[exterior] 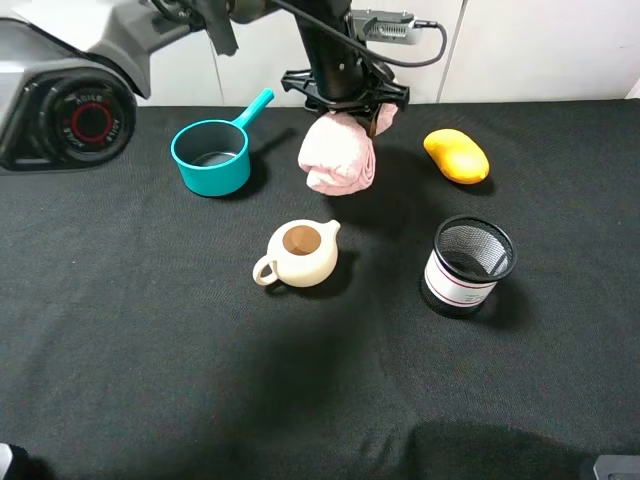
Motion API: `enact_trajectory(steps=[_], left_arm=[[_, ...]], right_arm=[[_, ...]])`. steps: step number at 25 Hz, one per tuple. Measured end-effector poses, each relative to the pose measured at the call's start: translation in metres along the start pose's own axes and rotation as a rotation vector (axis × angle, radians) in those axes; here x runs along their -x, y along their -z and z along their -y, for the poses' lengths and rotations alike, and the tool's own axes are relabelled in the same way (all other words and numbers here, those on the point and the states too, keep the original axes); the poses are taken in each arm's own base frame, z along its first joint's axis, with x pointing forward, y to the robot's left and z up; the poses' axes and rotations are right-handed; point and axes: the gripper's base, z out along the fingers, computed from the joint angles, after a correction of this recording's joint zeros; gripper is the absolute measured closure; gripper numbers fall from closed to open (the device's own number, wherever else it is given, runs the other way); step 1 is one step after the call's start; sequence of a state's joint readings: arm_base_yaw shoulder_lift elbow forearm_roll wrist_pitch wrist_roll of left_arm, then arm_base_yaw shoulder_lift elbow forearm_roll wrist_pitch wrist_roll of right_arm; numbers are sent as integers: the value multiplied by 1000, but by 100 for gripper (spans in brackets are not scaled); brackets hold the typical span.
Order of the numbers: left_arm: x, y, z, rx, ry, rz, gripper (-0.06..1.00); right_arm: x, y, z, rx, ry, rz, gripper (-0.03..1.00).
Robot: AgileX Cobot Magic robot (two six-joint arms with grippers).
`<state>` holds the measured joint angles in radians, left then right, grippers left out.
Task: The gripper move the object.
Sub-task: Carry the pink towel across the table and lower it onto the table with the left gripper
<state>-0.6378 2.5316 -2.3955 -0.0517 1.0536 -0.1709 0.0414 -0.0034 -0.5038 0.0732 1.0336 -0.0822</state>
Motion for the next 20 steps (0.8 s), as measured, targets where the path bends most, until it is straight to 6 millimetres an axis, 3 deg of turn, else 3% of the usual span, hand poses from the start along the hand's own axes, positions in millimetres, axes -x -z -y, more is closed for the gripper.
enact_trajectory(steps=[15,20], left_arm=[[-2,-39,1,-5,-6,21,44],[1,-40,5,-17,-9,63,44]], right_arm=[[0,0,0,0,0,0,27],[0,0,0,-3,2,0,27]])
